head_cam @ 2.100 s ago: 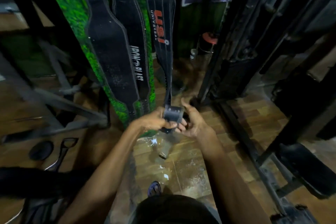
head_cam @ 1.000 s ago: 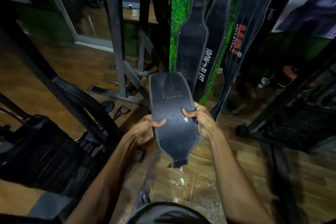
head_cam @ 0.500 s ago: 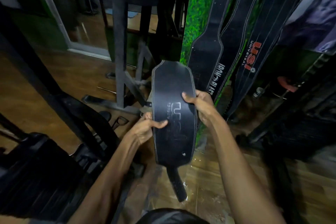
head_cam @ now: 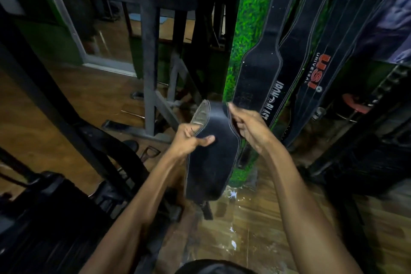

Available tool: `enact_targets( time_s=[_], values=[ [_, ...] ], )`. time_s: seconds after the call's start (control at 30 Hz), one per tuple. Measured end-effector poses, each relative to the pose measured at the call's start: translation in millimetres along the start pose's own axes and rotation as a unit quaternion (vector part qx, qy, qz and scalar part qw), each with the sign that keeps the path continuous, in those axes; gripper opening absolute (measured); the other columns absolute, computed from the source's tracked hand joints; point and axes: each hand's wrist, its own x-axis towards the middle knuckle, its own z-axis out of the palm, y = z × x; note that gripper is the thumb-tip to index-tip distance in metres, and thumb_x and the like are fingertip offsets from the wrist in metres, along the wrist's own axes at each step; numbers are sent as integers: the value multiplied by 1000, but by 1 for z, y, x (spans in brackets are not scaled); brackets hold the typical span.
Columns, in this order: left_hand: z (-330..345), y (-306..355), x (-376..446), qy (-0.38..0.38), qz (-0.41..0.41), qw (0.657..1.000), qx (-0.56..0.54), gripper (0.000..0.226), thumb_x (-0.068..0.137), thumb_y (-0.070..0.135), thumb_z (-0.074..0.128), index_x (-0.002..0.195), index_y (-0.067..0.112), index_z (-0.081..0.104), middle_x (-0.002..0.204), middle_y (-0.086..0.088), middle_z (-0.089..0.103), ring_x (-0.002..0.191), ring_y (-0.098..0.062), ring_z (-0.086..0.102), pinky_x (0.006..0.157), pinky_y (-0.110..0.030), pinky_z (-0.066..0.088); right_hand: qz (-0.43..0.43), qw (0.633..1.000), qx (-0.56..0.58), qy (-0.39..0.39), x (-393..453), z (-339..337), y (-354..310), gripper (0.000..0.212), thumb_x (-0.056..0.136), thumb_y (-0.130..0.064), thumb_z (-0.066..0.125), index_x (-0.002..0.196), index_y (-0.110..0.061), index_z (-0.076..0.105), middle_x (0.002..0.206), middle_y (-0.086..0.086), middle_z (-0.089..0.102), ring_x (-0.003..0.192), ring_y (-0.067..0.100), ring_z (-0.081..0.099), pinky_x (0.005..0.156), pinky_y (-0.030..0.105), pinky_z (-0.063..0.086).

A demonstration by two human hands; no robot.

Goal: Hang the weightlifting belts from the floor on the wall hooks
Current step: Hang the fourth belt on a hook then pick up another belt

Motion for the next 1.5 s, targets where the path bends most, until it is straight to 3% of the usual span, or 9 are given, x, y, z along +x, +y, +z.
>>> enact_targets(
  time_s=[0.1, 0.27, 0.43, 0.7, 0.87, 0.97, 1.2, 1.37, 1.5],
  values=[
    [9, -13, -3, -17, 4, 1000, 25, 20, 80, -13, 76, 98, -4, 76, 85, 7, 79, 77, -3, 70, 74, -20, 57, 59, 997, -10, 56, 18, 8, -9, 69, 55, -63, 91, 98, -11, 76, 112, 9, 77, 111, 24, 67, 105, 46, 50],
    [8, -8, 0, 13, -41, 998, -55, 9, 94, 1, 68, 97, -4, 75, 86, -5, 73, 79, -13, 65, 77, -26, 52, 27, 993, -37, 108, 23, 16, 7, 12, 78, -22, 87, 79, -15, 78, 89, 6, 79, 88, 18, 67, 77, 31, 49],
    [14, 17, 15, 66, -141, 961, -229, 26, 90, 24, 76, 76, 6, 65, 71, -10, 69, 65, -20, 67, 63, -27, 58, -5, 998, -37, 42, 13, 11, 24, 15, 80, -18, 85, 94, -11, 81, 96, 5, 80, 88, 10, 69, 75, 16, 47],
    [24, 3, 11, 90, 7, 996, -20, 35, 68, 10, 85, 101, -1, 78, 84, -23, 67, 72, -25, 52, 66, -34, 42, 28, 999, -16, 29, 13, -13, 6, 37, 86, -46, 77, 99, -12, 77, 93, 5, 75, 83, 14, 60, 78, 29, 43],
    [31, 10, 5, 45, -1, 999, -26, 35, 75, 18, 88, 105, 5, 79, 84, -23, 67, 80, -27, 56, 78, -42, 47, -57, 997, 8, 48, 21, -5, -16, 13, 86, 1, 75, 95, -8, 74, 91, 4, 71, 85, 10, 63, 86, 23, 49],
    [30, 33, 11, 52, -31, 991, -119, 7, 95, 15, 69, 94, 12, 75, 71, -1, 60, 60, -9, 53, 62, -21, 47, -82, 995, 7, 52, 18, -8, -9, 21, 83, 11, 74, 98, -3, 72, 88, 7, 70, 81, 12, 63, 78, 21, 53],
    [35, 46, 40, 125, -4, 988, -88, 77, 61, 49, 94, 86, -15, 60, 93, -19, 57, 89, -31, 49, 79, -45, 42, -49, 997, 2, 52, 4, -15, 20, 23, 85, 3, 75, 91, -19, 74, 81, -7, 74, 80, 7, 64, 73, 19, 50],
    [48, 35, 24, 129, 21, 991, 0, 21, 86, 3, 77, 103, -10, 76, 101, -28, 75, 87, -26, 67, 88, -49, 56, -60, 996, 42, 41, 4, -17, -14, 16, 92, -28, 74, 102, -16, 76, 93, -9, 78, 82, 1, 67, 78, 21, 46],
    [56, 33, 16, 83, 54, 995, 32, 6, 89, 4, 75, 87, -1, 77, 73, -4, 73, 65, -15, 62, 63, -28, 54, -107, 989, 21, 98, 6, -9, -38, 19, 88, -8, 77, 106, -4, 75, 98, 9, 80, 90, 17, 74, 82, 34, 62]
  ],
)
